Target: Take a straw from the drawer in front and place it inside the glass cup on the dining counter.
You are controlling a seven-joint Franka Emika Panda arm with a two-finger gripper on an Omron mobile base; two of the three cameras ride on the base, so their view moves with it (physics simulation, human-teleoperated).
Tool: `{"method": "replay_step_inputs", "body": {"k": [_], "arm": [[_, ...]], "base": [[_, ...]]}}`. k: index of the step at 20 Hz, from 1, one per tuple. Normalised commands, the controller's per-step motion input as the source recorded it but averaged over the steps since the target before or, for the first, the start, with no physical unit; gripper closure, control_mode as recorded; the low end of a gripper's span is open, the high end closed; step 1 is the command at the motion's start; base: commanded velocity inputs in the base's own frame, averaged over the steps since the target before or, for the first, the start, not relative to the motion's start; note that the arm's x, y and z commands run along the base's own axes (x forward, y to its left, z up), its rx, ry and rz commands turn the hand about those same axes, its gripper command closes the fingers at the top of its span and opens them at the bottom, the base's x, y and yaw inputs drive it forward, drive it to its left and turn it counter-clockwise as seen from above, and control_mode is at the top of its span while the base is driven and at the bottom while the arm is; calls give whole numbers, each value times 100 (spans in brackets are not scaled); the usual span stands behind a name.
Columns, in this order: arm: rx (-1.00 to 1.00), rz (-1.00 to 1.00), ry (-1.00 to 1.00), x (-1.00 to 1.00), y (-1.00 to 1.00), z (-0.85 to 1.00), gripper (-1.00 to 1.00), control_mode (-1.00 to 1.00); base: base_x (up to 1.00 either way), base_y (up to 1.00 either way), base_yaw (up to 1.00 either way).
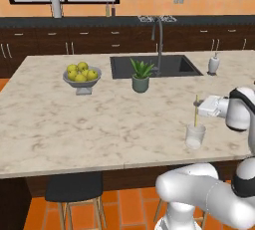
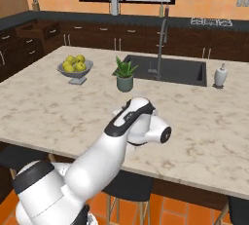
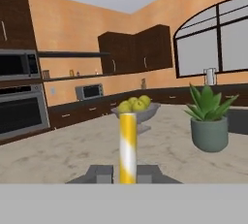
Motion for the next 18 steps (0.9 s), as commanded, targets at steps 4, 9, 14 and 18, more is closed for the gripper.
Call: {"method": "replay_step_inputs", "body": {"k": [4, 9, 14, 18], "arm": [[0, 0, 0, 28, -37, -40, 100, -100], [0, 0, 0, 35, -6, -23, 100, -100], [0, 0, 0, 18, 0, -14, 100, -100], [0, 0, -5, -84, 0, -9, 100, -100]], "base": [[0, 0, 0], [0, 0, 0], [0, 0, 0], [0, 0, 0]]}}
